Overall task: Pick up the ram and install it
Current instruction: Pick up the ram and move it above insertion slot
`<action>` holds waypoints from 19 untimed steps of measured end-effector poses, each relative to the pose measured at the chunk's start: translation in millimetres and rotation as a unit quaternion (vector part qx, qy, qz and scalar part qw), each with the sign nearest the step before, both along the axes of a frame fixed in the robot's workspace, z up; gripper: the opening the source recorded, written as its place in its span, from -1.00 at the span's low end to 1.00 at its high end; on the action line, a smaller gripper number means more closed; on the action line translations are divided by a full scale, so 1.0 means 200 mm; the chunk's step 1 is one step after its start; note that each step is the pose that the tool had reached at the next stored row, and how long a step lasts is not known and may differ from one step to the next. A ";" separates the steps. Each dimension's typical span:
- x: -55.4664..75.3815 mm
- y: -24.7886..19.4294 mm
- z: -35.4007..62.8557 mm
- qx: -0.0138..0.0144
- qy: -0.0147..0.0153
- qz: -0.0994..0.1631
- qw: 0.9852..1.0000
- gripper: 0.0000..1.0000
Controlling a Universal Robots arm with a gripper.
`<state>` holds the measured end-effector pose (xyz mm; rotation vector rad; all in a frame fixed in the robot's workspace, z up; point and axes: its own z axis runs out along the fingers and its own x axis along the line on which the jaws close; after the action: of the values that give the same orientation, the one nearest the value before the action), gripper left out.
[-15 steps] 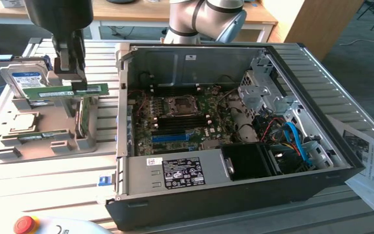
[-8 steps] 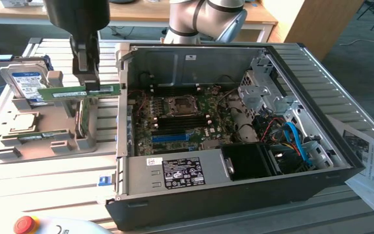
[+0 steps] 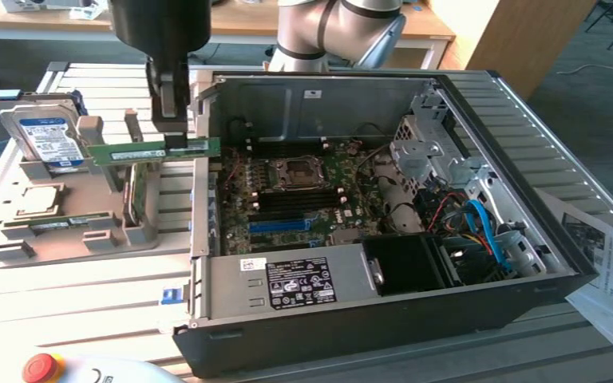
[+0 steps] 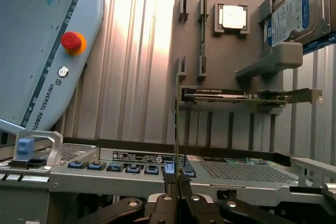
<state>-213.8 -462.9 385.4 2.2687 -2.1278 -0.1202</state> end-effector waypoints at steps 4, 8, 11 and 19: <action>0.06 -0.005 0.000 0.000 0.000 0.001 1.000 -0.76; 0.13 -0.011 0.000 0.000 0.000 0.001 1.000 -0.76; 0.17 -0.016 0.000 0.000 0.000 0.001 1.000 -0.76; 0.30 -0.030 0.000 0.000 0.000 0.002 1.000 -0.76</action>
<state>-153.3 -468.8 385.3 2.2737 -2.1222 -0.1201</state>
